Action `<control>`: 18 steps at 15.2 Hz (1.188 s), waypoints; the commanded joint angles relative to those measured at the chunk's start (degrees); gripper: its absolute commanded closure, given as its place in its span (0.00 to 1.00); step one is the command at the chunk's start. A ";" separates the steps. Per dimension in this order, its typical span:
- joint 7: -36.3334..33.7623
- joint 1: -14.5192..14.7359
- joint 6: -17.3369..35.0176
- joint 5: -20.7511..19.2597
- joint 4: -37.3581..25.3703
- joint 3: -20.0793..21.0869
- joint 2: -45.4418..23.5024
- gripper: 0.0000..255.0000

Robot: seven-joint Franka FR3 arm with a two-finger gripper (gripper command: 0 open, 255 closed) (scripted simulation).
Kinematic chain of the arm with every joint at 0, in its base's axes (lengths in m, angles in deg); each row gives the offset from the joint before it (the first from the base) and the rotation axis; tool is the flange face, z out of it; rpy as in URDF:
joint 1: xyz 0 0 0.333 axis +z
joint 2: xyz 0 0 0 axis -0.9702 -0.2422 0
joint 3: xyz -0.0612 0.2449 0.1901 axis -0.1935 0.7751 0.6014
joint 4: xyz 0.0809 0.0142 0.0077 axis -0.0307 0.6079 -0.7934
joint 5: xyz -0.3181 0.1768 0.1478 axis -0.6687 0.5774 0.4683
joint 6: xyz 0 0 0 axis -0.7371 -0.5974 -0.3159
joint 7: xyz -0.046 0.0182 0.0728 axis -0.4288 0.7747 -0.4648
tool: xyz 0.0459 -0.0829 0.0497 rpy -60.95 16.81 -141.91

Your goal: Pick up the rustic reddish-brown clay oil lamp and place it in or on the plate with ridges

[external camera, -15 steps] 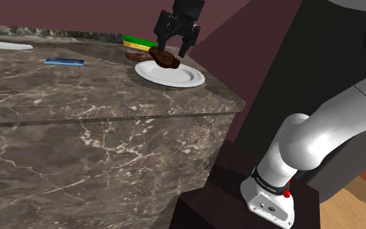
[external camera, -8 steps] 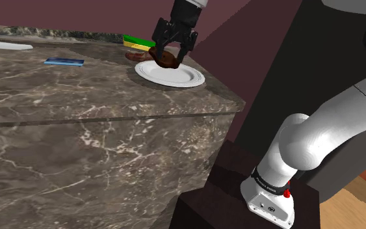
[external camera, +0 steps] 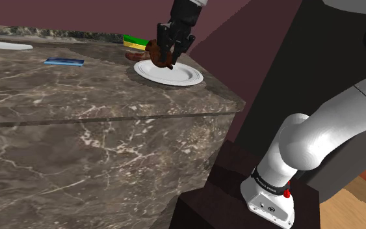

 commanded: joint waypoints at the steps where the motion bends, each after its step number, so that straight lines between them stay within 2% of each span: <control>1: -0.03 -0.04 0.08 -0.06 0.25 0.02 -0.34 1.00; 5: 0.09 -0.06 -0.12 -0.03 0.31 -0.09 -0.10 1.00; 18: -1.15 -0.48 -10.00 -0.95 -12.62 -0.35 -3.13 1.00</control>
